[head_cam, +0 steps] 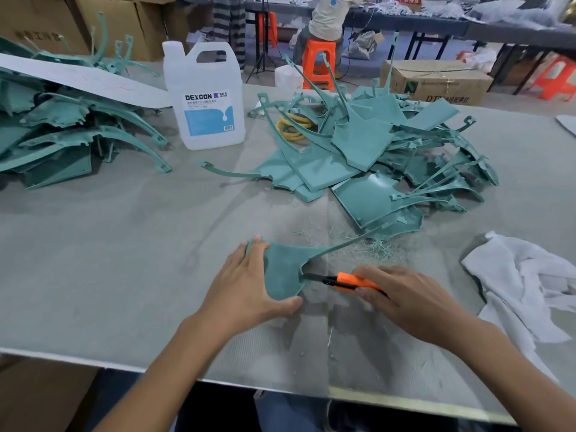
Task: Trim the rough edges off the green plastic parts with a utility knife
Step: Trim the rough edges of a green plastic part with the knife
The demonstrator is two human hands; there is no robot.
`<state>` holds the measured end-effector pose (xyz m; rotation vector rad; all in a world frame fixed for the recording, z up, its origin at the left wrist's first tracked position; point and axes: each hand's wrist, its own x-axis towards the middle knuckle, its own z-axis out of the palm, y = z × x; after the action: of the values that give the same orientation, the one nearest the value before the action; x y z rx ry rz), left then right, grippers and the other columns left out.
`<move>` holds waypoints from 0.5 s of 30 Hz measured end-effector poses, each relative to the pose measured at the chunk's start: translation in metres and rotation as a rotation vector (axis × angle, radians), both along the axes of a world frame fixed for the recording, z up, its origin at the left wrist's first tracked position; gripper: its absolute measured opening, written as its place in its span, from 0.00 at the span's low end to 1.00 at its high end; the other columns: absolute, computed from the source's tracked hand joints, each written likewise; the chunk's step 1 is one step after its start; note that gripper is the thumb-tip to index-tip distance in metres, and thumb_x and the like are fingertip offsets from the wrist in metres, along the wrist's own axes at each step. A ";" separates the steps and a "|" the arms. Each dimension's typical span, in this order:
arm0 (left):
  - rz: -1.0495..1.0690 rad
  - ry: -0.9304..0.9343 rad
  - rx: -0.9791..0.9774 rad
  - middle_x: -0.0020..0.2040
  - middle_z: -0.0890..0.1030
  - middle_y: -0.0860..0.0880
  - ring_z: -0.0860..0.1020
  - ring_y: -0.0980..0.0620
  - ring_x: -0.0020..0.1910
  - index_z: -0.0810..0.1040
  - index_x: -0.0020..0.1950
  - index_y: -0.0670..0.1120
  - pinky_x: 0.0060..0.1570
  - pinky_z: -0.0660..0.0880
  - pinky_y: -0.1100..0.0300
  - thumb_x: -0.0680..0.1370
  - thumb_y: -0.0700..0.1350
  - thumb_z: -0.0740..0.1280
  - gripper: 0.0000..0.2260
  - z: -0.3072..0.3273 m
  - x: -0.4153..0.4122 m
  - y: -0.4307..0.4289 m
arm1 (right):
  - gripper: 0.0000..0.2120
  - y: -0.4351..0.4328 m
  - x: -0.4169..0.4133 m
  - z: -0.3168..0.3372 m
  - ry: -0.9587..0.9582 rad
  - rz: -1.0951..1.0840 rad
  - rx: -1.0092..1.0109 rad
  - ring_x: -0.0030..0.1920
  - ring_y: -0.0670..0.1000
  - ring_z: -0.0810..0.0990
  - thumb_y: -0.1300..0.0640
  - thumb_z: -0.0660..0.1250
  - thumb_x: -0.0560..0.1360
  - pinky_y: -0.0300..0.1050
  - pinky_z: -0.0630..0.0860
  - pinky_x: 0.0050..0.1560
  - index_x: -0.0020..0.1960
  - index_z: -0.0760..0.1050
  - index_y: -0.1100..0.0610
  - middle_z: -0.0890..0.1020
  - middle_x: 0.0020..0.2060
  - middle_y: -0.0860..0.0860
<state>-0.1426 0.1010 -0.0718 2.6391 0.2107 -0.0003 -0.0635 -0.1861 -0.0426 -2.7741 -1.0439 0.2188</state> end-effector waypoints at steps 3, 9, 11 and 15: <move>-0.031 -0.011 -0.005 0.81 0.53 0.57 0.54 0.55 0.78 0.51 0.76 0.58 0.72 0.58 0.58 0.59 0.77 0.66 0.52 -0.001 0.001 0.004 | 0.15 0.002 0.001 0.002 0.002 0.026 -0.040 0.44 0.45 0.73 0.35 0.48 0.82 0.46 0.68 0.38 0.64 0.64 0.36 0.73 0.47 0.37; -0.074 0.004 -0.005 0.81 0.52 0.58 0.50 0.56 0.80 0.49 0.77 0.59 0.74 0.59 0.55 0.59 0.75 0.67 0.52 0.000 0.000 0.008 | 0.17 0.011 0.002 0.008 -0.098 0.005 -0.049 0.46 0.49 0.80 0.37 0.47 0.83 0.49 0.76 0.43 0.64 0.67 0.41 0.80 0.47 0.42; -0.069 0.007 0.011 0.82 0.51 0.58 0.48 0.56 0.80 0.48 0.78 0.58 0.75 0.58 0.55 0.59 0.75 0.66 0.53 -0.002 0.000 0.007 | 0.16 0.012 0.003 0.009 -0.089 0.005 -0.013 0.45 0.49 0.80 0.38 0.49 0.83 0.48 0.74 0.43 0.64 0.68 0.41 0.80 0.46 0.42; -0.062 -0.005 0.010 0.81 0.52 0.58 0.50 0.56 0.80 0.49 0.77 0.58 0.75 0.61 0.53 0.59 0.76 0.67 0.53 -0.003 0.001 0.007 | 0.18 0.010 -0.001 0.009 -0.032 0.062 -0.022 0.41 0.47 0.77 0.35 0.46 0.81 0.46 0.72 0.40 0.62 0.67 0.41 0.77 0.43 0.41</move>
<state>-0.1420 0.1079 -0.0752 2.6542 0.1275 -0.0133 -0.0647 -0.1763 -0.0332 -2.7754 -1.1436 0.1956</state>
